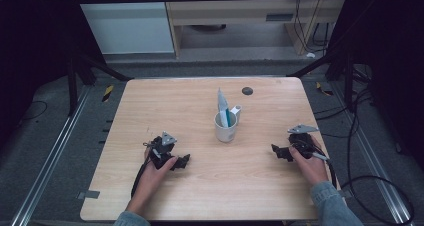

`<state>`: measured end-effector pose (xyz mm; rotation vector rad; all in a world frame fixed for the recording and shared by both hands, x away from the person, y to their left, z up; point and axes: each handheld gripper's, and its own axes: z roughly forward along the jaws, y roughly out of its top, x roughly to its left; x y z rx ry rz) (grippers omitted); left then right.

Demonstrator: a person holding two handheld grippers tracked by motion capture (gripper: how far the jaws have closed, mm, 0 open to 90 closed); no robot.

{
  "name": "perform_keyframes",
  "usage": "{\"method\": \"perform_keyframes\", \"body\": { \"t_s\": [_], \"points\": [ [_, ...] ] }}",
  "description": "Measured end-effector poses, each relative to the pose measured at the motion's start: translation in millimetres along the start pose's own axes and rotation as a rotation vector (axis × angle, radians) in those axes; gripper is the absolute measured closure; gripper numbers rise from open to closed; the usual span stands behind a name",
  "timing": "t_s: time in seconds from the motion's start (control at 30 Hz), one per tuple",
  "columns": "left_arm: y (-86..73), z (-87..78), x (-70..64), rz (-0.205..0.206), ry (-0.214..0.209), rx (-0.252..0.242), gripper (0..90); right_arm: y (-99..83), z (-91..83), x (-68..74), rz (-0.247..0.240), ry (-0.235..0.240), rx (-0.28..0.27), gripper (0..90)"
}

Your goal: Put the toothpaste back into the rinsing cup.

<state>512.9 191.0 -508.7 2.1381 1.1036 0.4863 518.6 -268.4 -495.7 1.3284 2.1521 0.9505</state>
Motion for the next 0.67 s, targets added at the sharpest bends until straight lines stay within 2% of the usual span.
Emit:
{"method": "perform_keyframes", "body": {
  "t_s": [0.33,0.43,0.57,0.67],
  "points": [
    [0.0,0.2,-0.2,-0.003,0.0,-0.003,0.0,-7.5,10.7,-4.5,0.061,-0.004,0.009,7.9],
    [0.0,0.0,0.1,0.001,0.0,0.0,0.0,-8.7,13.8,-1.5,0.029,-0.029,0.011,6.2],
    [0.0,0.2,-0.2,-0.002,0.0,-0.003,0.0,-8.7,13.9,0.3,0.052,-0.036,0.024,1.9],
    [0.0,0.2,-0.1,-0.001,0.0,-0.003,0.0,-7.8,15.6,1.8,0.076,-0.065,0.03,0.4]
  ]
}}
